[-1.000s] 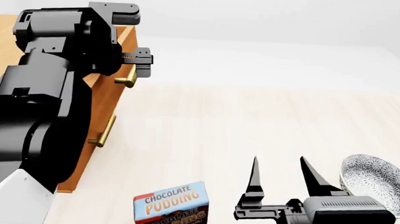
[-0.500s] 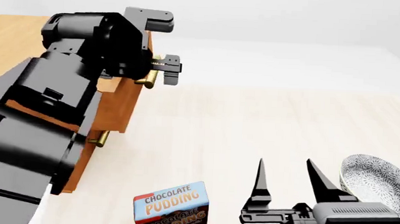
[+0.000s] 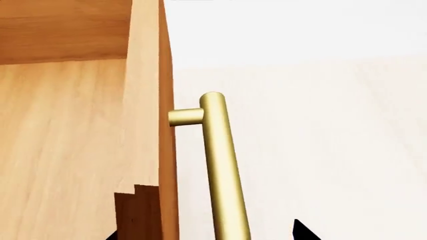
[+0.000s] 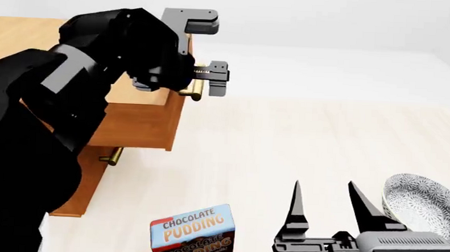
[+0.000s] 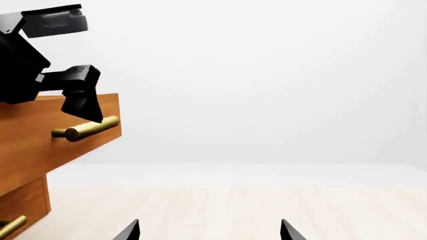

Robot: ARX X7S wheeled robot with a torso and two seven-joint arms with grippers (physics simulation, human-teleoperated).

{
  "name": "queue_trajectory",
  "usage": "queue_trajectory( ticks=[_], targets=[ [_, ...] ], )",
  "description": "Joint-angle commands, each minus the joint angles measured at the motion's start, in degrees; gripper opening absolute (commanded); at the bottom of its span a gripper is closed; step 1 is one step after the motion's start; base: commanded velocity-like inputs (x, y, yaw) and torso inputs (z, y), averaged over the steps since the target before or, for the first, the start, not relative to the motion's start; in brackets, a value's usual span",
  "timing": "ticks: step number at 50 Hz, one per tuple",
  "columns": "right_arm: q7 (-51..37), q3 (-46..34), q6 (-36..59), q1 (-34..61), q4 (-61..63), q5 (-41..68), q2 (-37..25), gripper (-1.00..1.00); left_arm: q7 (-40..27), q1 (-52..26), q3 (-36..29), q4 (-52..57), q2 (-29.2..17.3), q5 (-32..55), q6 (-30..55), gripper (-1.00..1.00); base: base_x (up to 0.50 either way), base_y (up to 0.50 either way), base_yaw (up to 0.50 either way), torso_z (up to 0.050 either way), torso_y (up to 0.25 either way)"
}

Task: Put the butter at the back in the top drawer of the cabinet and close it.

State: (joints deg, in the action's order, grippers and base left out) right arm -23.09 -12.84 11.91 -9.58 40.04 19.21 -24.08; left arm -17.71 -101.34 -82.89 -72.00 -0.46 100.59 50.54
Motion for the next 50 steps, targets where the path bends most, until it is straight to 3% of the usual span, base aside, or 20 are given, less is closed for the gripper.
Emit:
queue_trajectory(
  ticks=[1, 29, 38, 50],
  targets=[
    [-0.10, 0.01, -0.55, -0.28, -0.20, 0.07, -0.13, 1.00, 0.39, -2.37, -10.22, 3.73, 0.45, 17.48, -3.72, 1.00, 0.00, 0.00, 0.00, 0.000, 0.000],
    [-0.31, 0.22, -1.38, -0.94, -0.13, 0.27, -0.91, 1.00, -2.67, -3.95, -10.39, 11.10, 0.45, 26.55, -8.62, 1.00, 0.00, 0.00, 0.00, 0.000, 0.001],
    [-0.62, -0.12, -0.91, -0.74, 0.40, 0.12, -1.04, 1.00, -4.63, -6.59, -11.60, 11.84, 0.39, 20.58, -17.71, 1.00, 0.00, 0.00, 0.00, 0.000, 0.002],
    [-1.08, -0.18, 0.01, -0.03, 1.17, 0.42, -1.27, 1.00, -24.63, -3.79, -9.14, 58.14, -23.10, 6.04, -42.73, 1.00, 0.00, 0.00, 0.00, 0.001, 0.002]
  ],
)
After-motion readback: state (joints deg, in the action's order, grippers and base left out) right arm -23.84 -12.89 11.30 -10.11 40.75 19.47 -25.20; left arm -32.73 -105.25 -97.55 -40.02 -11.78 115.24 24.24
